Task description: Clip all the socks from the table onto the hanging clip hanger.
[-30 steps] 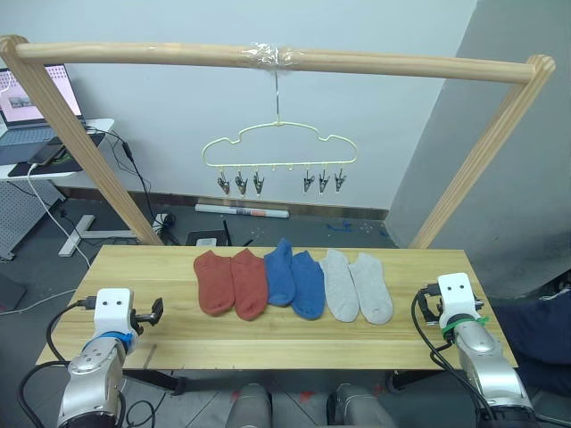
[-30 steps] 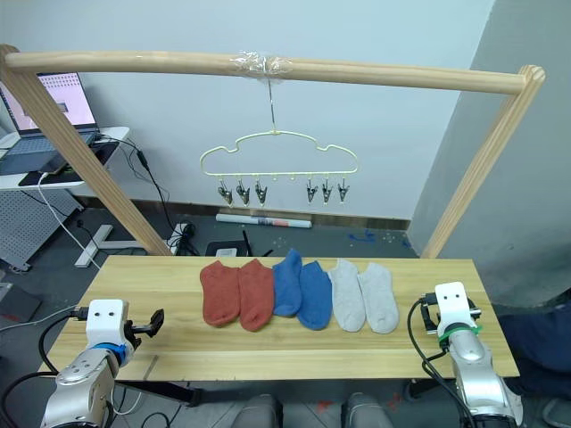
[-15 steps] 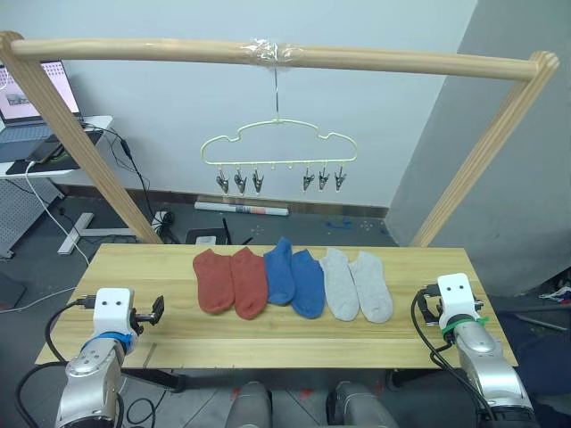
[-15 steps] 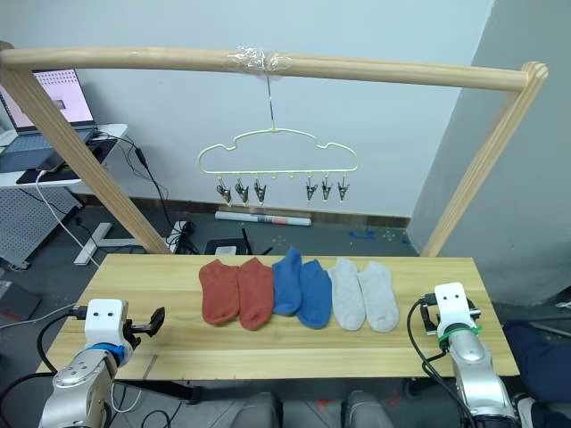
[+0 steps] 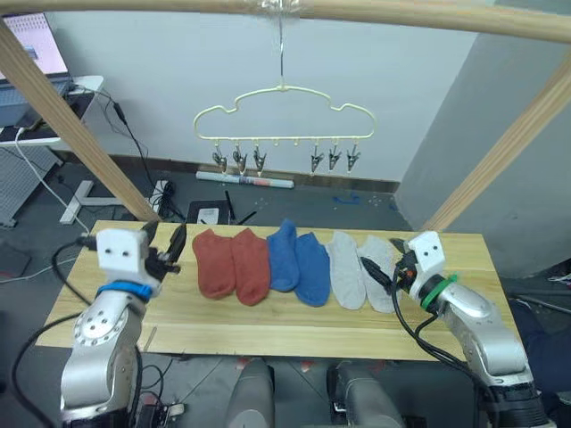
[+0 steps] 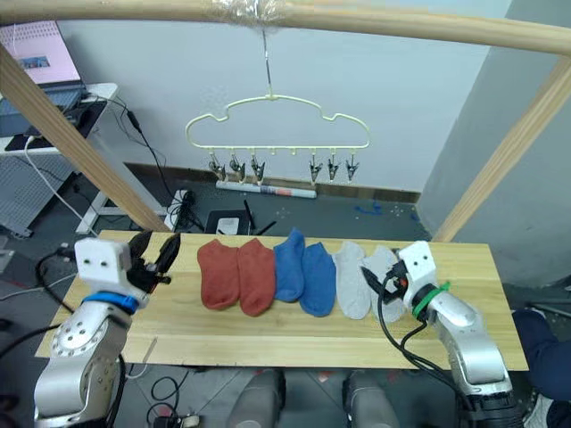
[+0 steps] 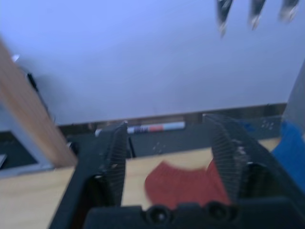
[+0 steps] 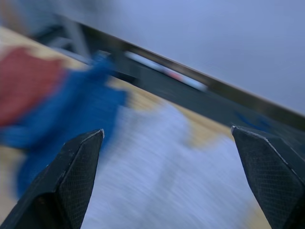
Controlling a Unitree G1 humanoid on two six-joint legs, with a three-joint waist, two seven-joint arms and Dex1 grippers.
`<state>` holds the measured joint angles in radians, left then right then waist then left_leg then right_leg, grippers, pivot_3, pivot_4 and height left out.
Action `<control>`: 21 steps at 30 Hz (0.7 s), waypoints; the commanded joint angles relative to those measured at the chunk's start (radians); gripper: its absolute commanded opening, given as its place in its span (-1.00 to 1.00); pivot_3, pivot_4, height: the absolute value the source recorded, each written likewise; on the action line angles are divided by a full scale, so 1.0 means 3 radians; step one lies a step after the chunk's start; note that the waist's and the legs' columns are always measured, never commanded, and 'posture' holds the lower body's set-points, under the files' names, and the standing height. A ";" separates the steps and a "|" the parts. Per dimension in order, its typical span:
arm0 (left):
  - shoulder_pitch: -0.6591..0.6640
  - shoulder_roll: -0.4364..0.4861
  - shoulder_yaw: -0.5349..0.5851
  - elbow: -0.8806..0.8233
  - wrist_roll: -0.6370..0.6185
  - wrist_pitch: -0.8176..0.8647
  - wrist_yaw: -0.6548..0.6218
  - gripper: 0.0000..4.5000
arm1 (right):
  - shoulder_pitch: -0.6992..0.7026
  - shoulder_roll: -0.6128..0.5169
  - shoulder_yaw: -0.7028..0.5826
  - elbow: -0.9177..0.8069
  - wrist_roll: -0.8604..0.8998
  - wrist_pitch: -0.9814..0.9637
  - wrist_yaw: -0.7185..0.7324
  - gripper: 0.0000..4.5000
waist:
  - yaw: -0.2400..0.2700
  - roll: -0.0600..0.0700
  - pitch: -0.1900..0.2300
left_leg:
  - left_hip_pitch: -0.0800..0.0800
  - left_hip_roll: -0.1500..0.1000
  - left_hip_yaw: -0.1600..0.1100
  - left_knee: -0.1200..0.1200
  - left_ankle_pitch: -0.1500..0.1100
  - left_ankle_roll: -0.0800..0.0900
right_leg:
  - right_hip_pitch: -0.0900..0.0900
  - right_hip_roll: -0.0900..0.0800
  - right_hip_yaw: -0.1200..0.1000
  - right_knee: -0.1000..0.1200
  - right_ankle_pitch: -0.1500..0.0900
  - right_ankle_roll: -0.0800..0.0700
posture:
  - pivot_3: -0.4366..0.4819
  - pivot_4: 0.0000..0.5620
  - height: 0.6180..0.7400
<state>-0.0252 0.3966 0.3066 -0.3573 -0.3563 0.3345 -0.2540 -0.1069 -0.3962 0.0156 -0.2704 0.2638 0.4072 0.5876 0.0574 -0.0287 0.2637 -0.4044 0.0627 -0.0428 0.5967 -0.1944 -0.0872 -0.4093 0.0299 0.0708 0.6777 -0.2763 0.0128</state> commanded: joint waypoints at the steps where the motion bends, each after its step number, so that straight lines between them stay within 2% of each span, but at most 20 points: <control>1: -0.0308 -0.0026 -0.0092 -0.0188 -0.0036 0.0252 0.0162 -0.36 | -0.0207 -0.0058 0.0019 -0.0309 0.0344 0.0092 0.0312 1.00 | 0.0010 0.0000 0.0028 | -0.0005 0.0000 -0.0005 0.0001 0.0000 0.0000 | -0.0002 0.0000 -0.0002 -0.0001 0.0000 0.0001 | 0.54 0.11 1.00; 9: -0.0966 -0.0137 -0.0200 0.0003 -0.0054 0.0444 0.0198 -0.36 | -0.0752 0.0044 0.0115 -0.0538 0.0692 0.0370 0.0336 1.00 | 0.0062 -0.0013 0.0081 | -0.0052 -0.0001 -0.0020 0.0012 0.0000 -0.0003 | -0.0036 0.0001 -0.0022 0.0004 -0.0002 0.0008 | 0.52 0.13 1.00; 21: -0.1274 -0.0223 -0.0259 0.0367 -0.0075 0.0325 -0.0023 -0.36 | -0.1163 0.0228 0.0167 -0.0772 0.0941 0.0686 0.0116 1.00 | 0.0073 -0.0014 0.0136 | -0.0065 -0.0001 -0.0030 0.0033 0.0000 -0.0005 | -0.0037 0.0000 -0.0032 0.0007 0.0000 0.0011 | 0.48 0.14 1.00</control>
<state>-0.3911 0.3284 0.2332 -0.2338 -0.3600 0.4515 -0.2439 -0.4431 -0.3305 0.0650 -0.4473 0.5210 0.6118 0.6286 0.0794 -0.0329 0.3046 -0.4243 0.0625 -0.0520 0.6072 -0.1944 -0.0886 -0.4204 0.0300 0.0612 0.6798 -0.2759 0.0167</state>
